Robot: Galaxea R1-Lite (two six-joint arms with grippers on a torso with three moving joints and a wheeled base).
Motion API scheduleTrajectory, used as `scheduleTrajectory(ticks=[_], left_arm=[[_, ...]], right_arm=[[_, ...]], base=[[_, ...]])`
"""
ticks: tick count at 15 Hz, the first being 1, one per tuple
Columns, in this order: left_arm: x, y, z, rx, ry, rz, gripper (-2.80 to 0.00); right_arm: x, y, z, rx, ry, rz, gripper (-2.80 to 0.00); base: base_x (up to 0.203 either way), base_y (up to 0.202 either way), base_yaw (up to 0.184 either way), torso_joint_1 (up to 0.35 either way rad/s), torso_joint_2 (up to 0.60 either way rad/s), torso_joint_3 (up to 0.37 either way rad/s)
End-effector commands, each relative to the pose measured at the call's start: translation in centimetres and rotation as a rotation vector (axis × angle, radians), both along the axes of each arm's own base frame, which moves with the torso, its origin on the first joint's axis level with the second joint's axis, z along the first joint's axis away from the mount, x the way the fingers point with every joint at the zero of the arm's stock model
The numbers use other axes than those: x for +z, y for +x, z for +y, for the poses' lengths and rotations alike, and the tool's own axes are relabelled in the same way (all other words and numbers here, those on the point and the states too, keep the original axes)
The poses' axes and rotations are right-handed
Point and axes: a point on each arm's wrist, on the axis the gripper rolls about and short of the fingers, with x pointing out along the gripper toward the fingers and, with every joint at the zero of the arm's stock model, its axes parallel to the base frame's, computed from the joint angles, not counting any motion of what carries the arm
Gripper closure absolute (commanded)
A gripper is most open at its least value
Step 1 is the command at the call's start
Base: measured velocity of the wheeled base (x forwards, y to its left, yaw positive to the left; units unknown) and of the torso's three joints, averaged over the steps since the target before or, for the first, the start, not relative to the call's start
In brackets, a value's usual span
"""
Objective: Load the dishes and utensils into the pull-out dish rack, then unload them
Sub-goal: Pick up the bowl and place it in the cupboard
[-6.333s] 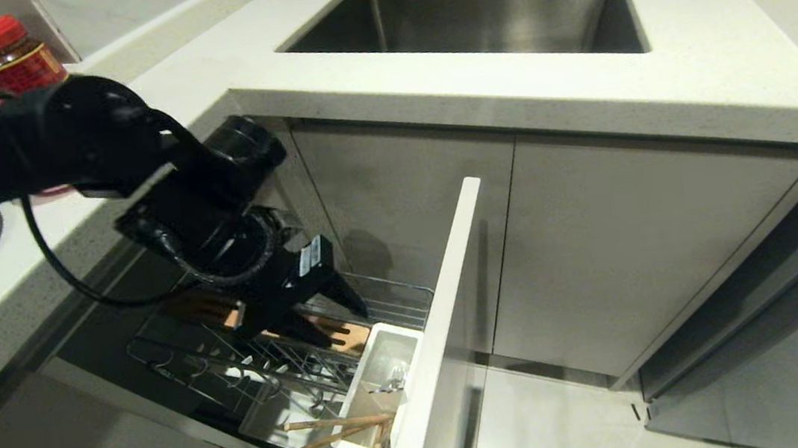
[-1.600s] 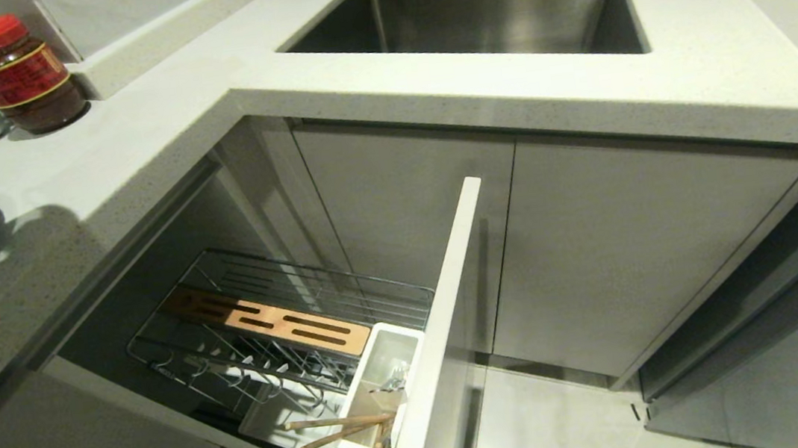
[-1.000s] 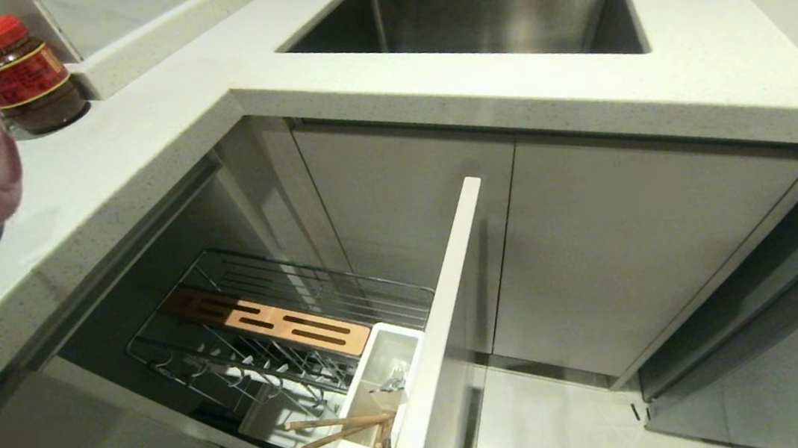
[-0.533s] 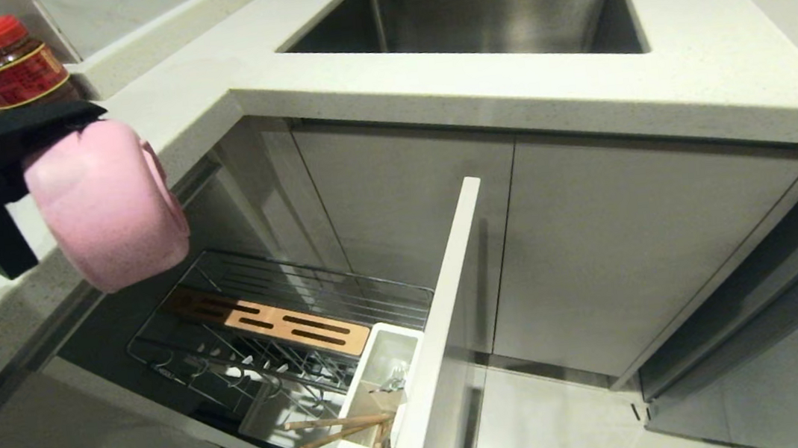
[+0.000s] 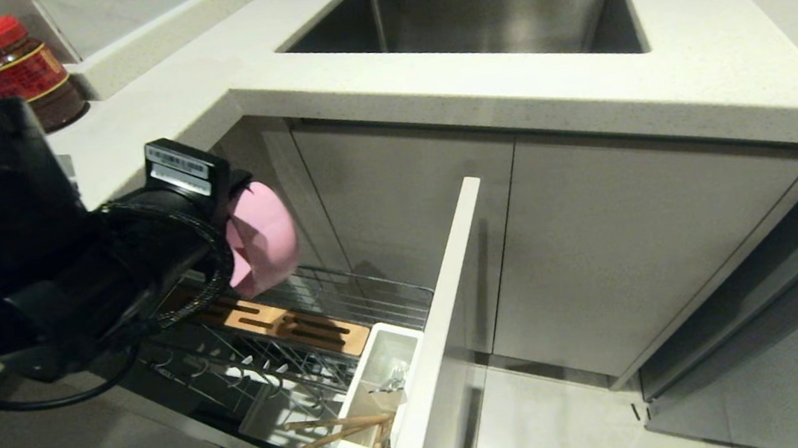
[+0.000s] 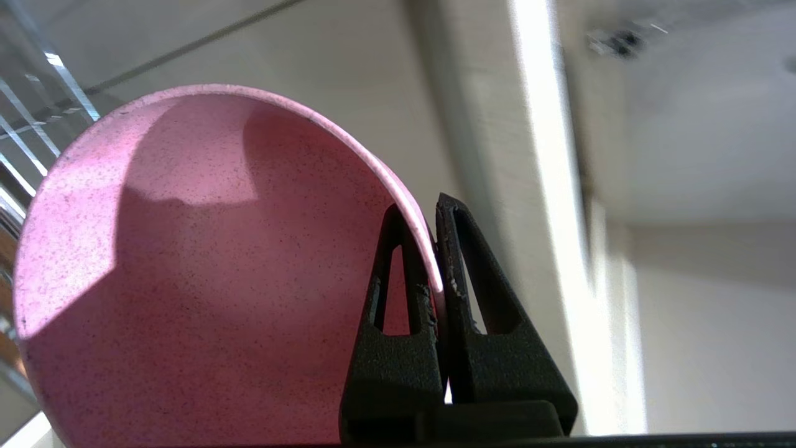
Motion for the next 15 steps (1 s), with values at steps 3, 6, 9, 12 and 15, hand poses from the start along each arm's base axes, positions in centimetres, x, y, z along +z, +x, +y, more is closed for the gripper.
scheduleTrajectory(ticks=[3,6,9,12,15], left_arm=[[-6.3,4.4,-3.3,0.066,0.041,0.078,0.00],[-8.5,6.1,-4.4,0.092,0.012,0.042,0.00],[-10.0,7.2,-5.1,0.092,-0.005,0.021,0.00],[-12.1,8.3,-5.9,0.091,-0.030,0.021,0.00],[-12.2,9.3,-5.9,0.090,-0.091,-0.048,0.00]], right_arm=[[-0.7,0.2,0.0,0.000,0.000,0.024,0.00],[-0.7,0.2,0.0,0.000,0.000,0.024,0.00],[-0.7,0.2,0.0,0.000,0.000,0.026,0.00],[-0.7,0.2,0.0,0.000,0.000,0.026,0.00],[-0.7,0.2,0.0,0.000,0.000,0.024,0.00]], base=[[0.000,0.000,0.000,0.000,0.00,0.000],[0.000,0.000,0.000,0.000,0.00,0.000],[0.000,0.000,0.000,0.000,0.00,0.000],[0.000,0.000,0.000,0.000,0.00,0.000],[0.000,0.000,0.000,0.000,0.00,0.000]])
